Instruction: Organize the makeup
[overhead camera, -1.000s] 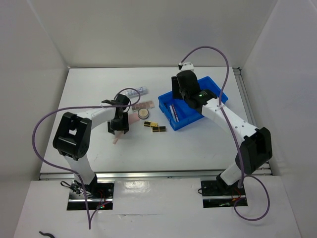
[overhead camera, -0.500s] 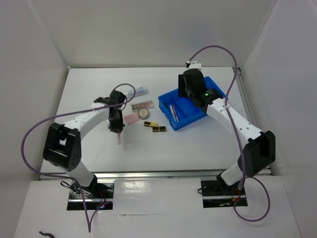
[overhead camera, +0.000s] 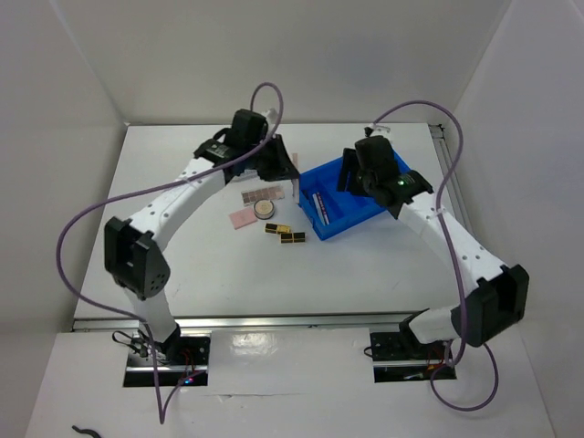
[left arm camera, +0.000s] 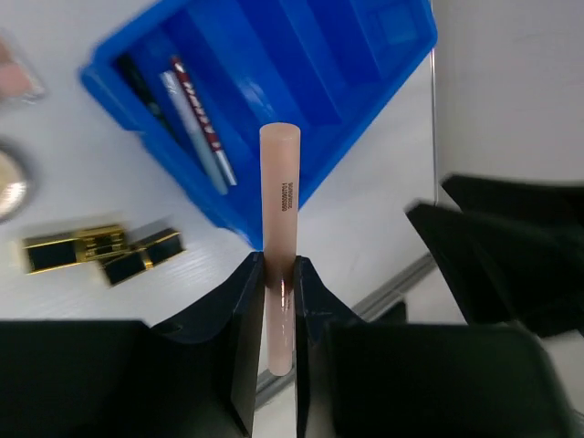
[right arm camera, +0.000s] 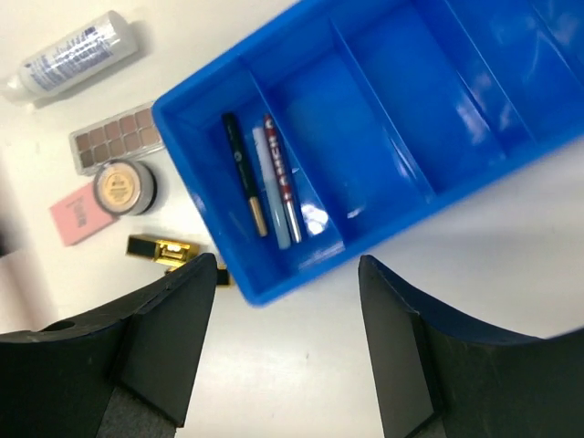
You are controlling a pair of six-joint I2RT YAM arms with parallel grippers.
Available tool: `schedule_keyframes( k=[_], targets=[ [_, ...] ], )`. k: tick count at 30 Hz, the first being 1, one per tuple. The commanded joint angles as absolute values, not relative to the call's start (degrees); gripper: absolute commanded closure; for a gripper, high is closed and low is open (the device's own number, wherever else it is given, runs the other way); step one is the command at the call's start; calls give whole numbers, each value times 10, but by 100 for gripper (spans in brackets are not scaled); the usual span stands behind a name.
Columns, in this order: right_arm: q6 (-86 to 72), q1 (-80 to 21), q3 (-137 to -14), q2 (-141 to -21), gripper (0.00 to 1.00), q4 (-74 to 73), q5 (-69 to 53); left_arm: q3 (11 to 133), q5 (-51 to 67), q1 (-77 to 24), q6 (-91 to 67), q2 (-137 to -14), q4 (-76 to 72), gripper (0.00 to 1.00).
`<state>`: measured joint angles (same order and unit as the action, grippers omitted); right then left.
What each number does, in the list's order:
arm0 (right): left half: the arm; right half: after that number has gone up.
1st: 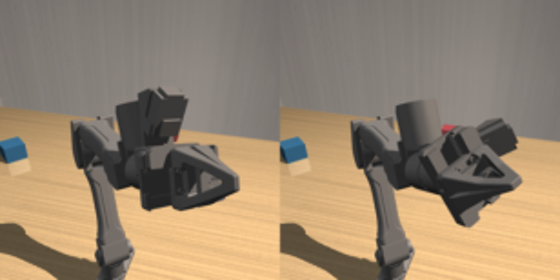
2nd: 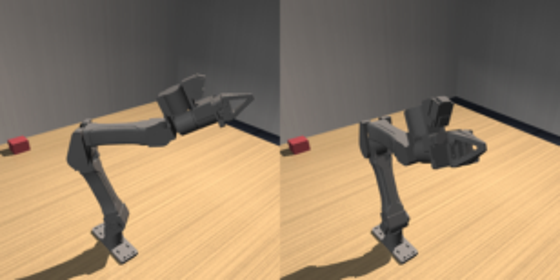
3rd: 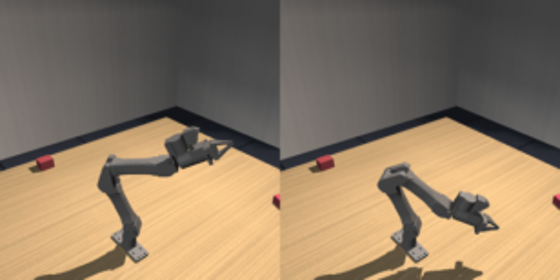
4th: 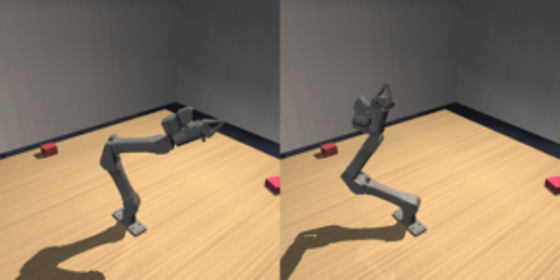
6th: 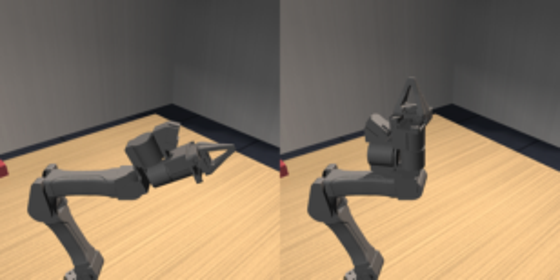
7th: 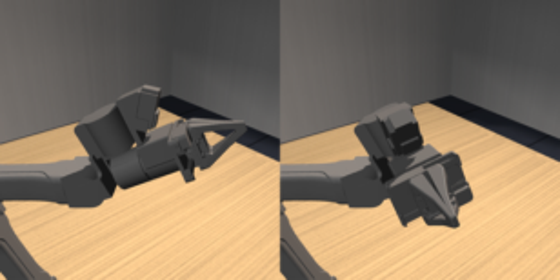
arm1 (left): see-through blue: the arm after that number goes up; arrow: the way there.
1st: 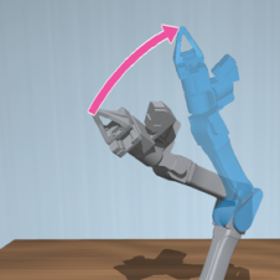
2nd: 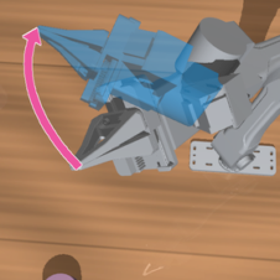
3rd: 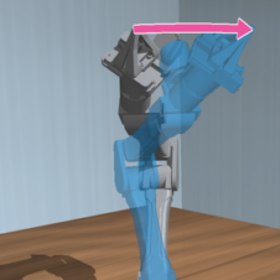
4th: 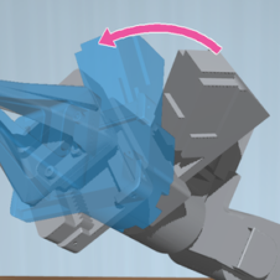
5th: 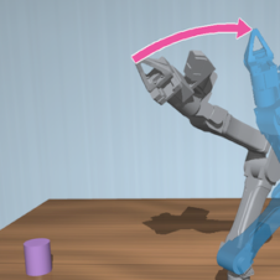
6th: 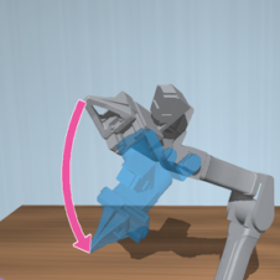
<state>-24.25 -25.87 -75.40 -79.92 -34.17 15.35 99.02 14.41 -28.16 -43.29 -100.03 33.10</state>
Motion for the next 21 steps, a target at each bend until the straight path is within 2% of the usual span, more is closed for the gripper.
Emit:
schedule_keyframes(
  k=[1,4,9,12,15,21],
  targets=[
    [-307,-254,-733,-717,29,-386,166,1008,201,-316,-534,-1071,250,100],
    [-343,-249,-704,-654,29,-407,179,1024,171,-345,-584,-1121,194,100],
    [-354,-249,-670,-570,29,-419,185,1105,45,-384,-614,-1193,227,100],
    [-354,-249,-675,-564,29,-444,185,1128,15,-389,-632,-1230,233,86],
    [-344,-243,-675,-564,29,-455,191,1143,-15,-389,-643,-1252,258,79],
    [-326,-243,-675,-571,28,-455,191,1142,-65,-389,-670,-1258,280,79]
  ],
)
